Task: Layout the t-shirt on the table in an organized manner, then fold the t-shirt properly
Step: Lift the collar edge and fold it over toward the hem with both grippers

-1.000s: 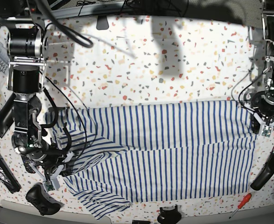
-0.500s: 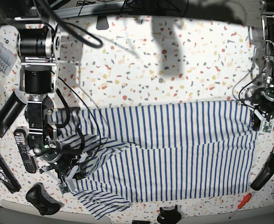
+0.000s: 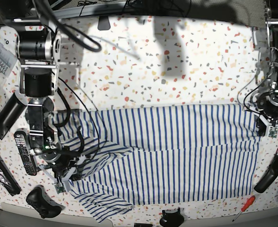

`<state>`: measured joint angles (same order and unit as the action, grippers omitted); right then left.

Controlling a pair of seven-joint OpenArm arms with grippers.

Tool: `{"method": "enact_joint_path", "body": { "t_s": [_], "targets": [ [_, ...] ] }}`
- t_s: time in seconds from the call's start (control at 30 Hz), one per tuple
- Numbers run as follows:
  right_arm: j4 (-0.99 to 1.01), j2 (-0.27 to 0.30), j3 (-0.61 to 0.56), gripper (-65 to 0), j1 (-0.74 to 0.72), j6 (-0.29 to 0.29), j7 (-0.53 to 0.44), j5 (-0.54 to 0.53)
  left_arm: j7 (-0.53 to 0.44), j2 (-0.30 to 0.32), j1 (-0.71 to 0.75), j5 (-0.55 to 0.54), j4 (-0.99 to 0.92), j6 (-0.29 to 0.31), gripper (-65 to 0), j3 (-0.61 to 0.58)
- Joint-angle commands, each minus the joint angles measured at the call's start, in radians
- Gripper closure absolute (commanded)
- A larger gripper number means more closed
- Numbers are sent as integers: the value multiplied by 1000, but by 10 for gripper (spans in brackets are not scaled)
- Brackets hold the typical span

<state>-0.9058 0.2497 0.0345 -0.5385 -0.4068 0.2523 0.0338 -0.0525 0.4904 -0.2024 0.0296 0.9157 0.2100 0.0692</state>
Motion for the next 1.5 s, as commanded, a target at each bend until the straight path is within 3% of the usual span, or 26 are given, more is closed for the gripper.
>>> {"method": "enact_joint_path", "body": {
  "t_s": [0.0,0.23,0.47,0.6,0.67,1.07,1.23,1.47],
  "targets": [
    [14,8,4,0,-55,14,-37,-6,-31,19,-22,-5,13,-11,0,8],
    [255,2,4,0,-166,23,-137,46,-31,19,-22,-5,13,-11,0,8],
    [272,-6,4,0,-175,23,-212,47,-31,20,-22,-5,13,-11,0,8],
    [272,-6,4,-267,-175,23,-342,171,-31,20,-22,-5,13,-11,0,8],
    [272,-6,4,-321,-176,24,-365,219,-31,20,-22,-5,13,-12,0,8],
    [272,-6,4,-321,-174,23,-338,225,-27,20,-58,42,13,-11,0,8],
    [272,-6,4,-321,-173,23,-338,225,-75,21,-67,137,13,-12,-154,8],
    [272,-6,4,-321,-174,23,-338,223,-76,20,-100,183,12,-11,-166,8]
  ]
}}
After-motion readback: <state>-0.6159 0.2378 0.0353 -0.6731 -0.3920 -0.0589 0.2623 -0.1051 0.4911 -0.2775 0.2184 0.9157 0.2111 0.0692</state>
